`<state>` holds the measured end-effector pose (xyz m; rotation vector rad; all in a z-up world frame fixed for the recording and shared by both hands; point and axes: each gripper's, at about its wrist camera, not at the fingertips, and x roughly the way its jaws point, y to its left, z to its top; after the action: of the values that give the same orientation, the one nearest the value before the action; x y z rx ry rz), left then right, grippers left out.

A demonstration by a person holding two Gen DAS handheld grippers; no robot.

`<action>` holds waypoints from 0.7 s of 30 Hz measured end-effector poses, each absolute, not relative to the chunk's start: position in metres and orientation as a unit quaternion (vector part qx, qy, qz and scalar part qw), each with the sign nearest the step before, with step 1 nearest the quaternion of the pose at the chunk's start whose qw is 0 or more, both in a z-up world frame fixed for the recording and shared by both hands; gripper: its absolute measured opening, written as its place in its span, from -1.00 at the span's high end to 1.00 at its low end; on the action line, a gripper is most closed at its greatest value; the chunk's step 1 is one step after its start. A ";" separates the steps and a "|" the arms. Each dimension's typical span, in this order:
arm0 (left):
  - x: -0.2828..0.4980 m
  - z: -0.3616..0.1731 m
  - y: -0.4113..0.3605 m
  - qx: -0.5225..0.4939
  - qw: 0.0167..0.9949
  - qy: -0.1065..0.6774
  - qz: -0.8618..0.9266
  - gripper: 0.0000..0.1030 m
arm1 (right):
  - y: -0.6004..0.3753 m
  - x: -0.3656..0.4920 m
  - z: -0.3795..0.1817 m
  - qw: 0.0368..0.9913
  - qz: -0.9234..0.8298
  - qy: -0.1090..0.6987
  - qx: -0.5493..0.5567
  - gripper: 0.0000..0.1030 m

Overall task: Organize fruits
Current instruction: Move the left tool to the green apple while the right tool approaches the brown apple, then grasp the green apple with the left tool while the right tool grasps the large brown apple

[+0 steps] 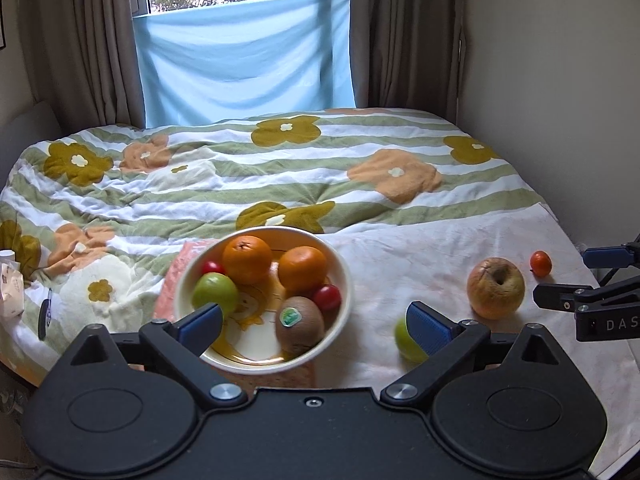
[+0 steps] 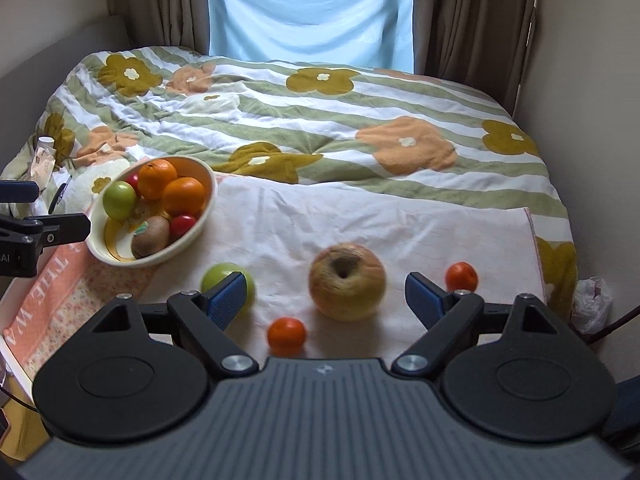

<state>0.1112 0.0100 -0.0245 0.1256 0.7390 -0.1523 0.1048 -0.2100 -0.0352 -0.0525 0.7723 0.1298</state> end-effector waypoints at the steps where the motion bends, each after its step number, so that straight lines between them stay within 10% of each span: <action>1: 0.111 -0.027 0.004 0.061 0.927 0.362 -0.072 -0.95 | -0.215 0.106 -0.037 0.923 0.065 0.378 -0.026 -0.97; 21: 0.143 -0.121 -0.072 0.083 0.912 0.393 -0.082 -0.88 | -0.262 0.160 -0.109 0.906 0.163 0.390 -0.028 -0.97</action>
<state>0.1431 -0.0715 -0.1210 0.1703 0.8088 -0.1686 0.1599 -0.2621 -0.1092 -0.0579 0.8045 0.3376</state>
